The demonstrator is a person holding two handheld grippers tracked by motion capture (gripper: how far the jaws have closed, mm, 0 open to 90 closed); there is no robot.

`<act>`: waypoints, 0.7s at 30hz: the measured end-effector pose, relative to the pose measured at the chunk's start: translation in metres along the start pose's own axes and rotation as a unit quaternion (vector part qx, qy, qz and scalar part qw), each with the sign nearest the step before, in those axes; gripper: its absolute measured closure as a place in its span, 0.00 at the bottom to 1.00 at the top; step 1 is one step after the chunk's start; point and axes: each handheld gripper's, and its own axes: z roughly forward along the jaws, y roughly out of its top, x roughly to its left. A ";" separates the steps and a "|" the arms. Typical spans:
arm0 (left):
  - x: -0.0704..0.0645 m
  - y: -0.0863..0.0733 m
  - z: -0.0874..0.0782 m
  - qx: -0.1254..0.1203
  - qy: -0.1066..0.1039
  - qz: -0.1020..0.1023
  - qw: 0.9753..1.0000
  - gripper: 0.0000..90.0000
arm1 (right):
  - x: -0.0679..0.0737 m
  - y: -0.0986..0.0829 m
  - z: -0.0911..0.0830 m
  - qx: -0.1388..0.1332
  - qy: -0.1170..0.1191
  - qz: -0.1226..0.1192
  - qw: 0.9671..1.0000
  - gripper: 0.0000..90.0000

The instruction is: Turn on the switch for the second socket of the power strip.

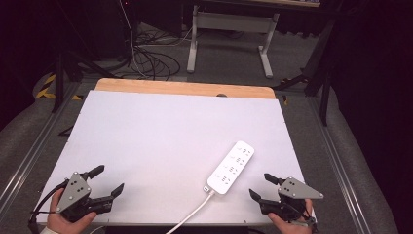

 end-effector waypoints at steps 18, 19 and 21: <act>-0.002 0.003 -0.003 -0.004 -0.002 -0.001 1.000 0.21 | 0.002 0.001 0.000 -0.001 -0.002 -0.008 1.000 0.30; -0.002 0.003 -0.003 -0.004 0.000 -0.003 1.000 0.21 | 0.002 0.001 0.000 -0.001 -0.001 -0.009 1.000 0.30; -0.003 0.003 -0.003 -0.003 -0.001 -0.004 1.000 0.21 | 0.002 0.002 0.000 0.000 -0.002 -0.009 1.000 0.30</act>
